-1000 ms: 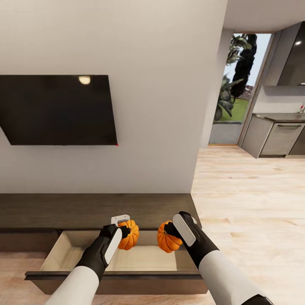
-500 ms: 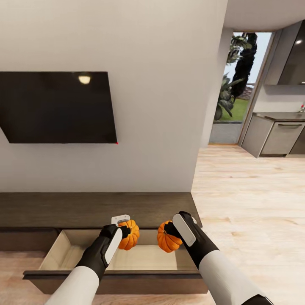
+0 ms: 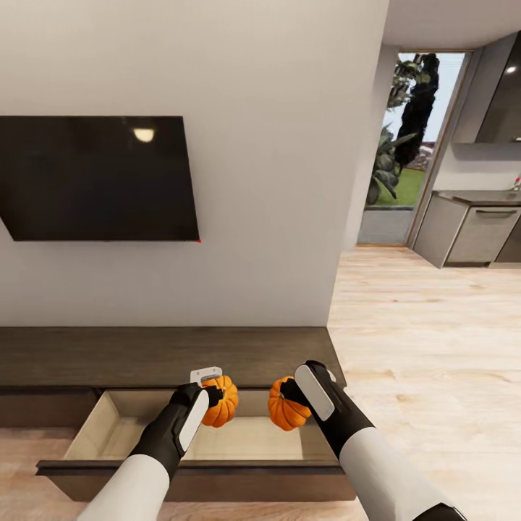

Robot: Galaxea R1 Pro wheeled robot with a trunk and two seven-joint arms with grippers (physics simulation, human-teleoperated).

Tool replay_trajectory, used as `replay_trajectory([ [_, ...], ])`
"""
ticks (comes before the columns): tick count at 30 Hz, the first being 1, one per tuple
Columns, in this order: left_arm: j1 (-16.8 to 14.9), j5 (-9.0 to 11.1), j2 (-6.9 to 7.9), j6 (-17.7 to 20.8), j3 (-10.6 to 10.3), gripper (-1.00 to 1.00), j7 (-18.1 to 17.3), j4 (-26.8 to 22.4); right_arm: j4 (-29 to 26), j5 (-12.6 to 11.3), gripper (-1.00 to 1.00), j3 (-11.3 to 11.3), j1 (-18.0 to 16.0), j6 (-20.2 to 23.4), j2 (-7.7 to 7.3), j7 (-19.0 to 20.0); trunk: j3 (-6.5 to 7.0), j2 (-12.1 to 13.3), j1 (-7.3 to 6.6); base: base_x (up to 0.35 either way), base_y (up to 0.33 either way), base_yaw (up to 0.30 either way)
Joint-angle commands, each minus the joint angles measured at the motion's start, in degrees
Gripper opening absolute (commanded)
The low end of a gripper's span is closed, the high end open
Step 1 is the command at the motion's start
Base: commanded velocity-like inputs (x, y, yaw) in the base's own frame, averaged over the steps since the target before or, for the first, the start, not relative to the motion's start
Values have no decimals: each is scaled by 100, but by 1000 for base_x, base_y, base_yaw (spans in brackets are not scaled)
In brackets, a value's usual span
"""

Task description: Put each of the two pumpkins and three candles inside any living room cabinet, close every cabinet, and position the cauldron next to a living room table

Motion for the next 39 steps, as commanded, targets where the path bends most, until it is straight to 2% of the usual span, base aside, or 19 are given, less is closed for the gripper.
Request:
replay_trajectory([
  [1, -1, -12, 0, 3, -3, -100, 27, 0, 2, 1, -100, 1, -2, -3, 0, -20, -18, -42, 23, 0, 0, 0],
  [39, -1, -12, 0, 2, -3, -100, 20, 19, 2, 1, -100, 1, -3, -15, 0, -20, -700, -1566, 857, 0, 0, 0],
])
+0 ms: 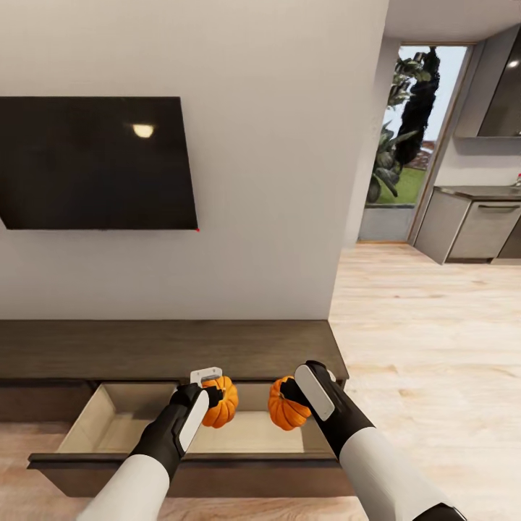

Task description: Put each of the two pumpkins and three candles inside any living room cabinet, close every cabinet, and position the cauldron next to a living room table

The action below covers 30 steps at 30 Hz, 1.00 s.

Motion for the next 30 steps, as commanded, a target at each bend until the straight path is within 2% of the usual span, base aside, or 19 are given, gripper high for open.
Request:
replay_trajectory([
  [1, -1, -13, 0, 2, -3, -100, 25, 2, 2, 2, -100, 1, -1, -5, 0, -20, -17, -42, 23, 0, 0, -47],
  [9, 0, -13, 0, 2, -3, -100, 23, 2, 1, 2, -100, -5, -1, -6, 0, -20, -126, -363, 198, 0, 0, -119],
  [30, 1, -13, 0, 2, -3, -100, 25, 2, -3, 2, -100, -7, -1, -11, 0, -20, -500, -1205, 660, 0, 0, -4],
])
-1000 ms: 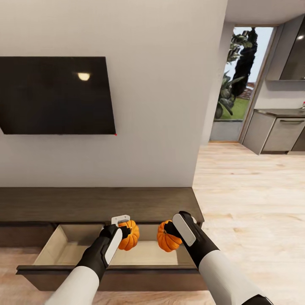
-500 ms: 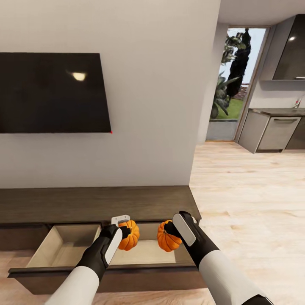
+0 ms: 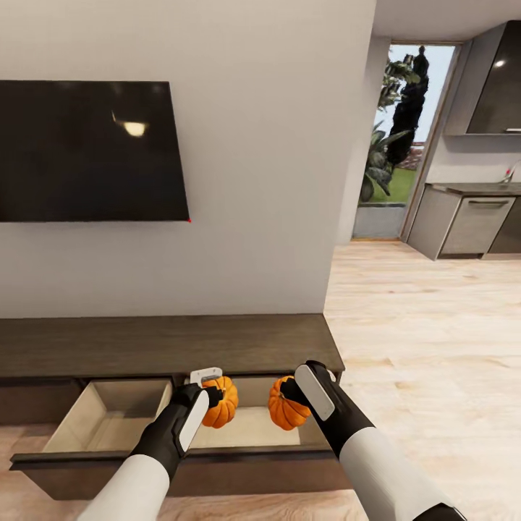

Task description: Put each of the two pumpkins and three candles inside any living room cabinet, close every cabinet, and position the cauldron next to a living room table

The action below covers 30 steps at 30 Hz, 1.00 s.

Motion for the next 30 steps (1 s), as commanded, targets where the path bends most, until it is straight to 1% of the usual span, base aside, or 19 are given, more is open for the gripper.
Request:
replay_trajectory([
  [1, -1, -14, 0, 3, -3, -100, 25, 0, 0, 3, -100, 1, -1, -1, 0, -20, -18, -42, 23, 0, 0, 0],
  [2, -1, -14, 0, 3, -3, -100, 24, 1, -1, 3, -100, 1, -1, -1, 0, -20, -36, -82, 45, 0, 0, 0],
  [12, 0, -14, 0, 11, -3, -100, -30, -2, -2, 3, -100, 1, -1, -3, 0, -20, -36, -82, 45, 6, 0, 0],
  [17, -2, -14, 0, 11, -3, -100, -41, 1, 1, 3, -100, 1, -1, -3, 0, -20, -36, -82, 45, 191, 0, 0],
  [24, -2, -7, 0, 11, -3, -100, -46, 3, 0, 3, -100, 1, -1, -3, 0, -20, -36, -82, 45, 37, 0, 0],
  [30, -2, -5, 0, 11, -3, -100, -47, 2, -2, 3, -100, 1, -1, 2, 0, -20, -142, -323, 176, 2, 0, -22],
])
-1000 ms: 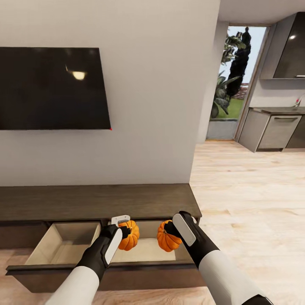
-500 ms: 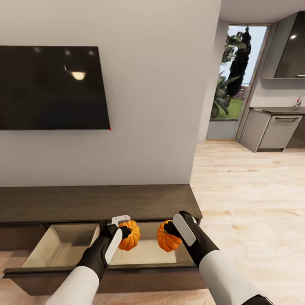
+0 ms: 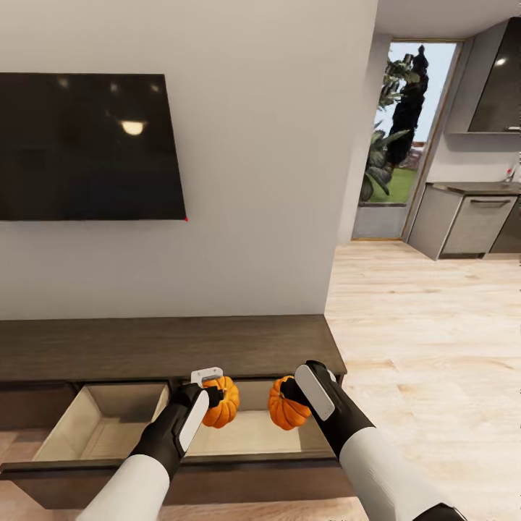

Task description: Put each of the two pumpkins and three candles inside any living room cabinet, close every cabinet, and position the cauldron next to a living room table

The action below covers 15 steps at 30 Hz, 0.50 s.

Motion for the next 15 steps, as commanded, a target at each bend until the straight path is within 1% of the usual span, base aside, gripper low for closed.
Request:
replay_trajectory([
  [1, -1, 0, 0, -1, -3, -100, 22, -2, 3, 13, -100, 1, -1, 3, 0, -21, -16, -42, 23, 0, 0, -157],
  [4, 0, 0, 0, -1, -3, -100, 22, 0, 2, 13, -100, 1, -1, 5, 0, -21, -64, -162, 88, 0, 0, -176],
  [6, 0, 0, 0, -1, -3, -100, 22, 1, 1, 13, -100, 1, -1, 6, 0, -21, -99, -242, 132, 0, 0, -71],
  [15, -1, 0, 0, -1, -3, -100, 22, 0, 1, 13, -100, 1, -1, 4, 0, -21, -259, -603, 330, 0, 0, -9],
])
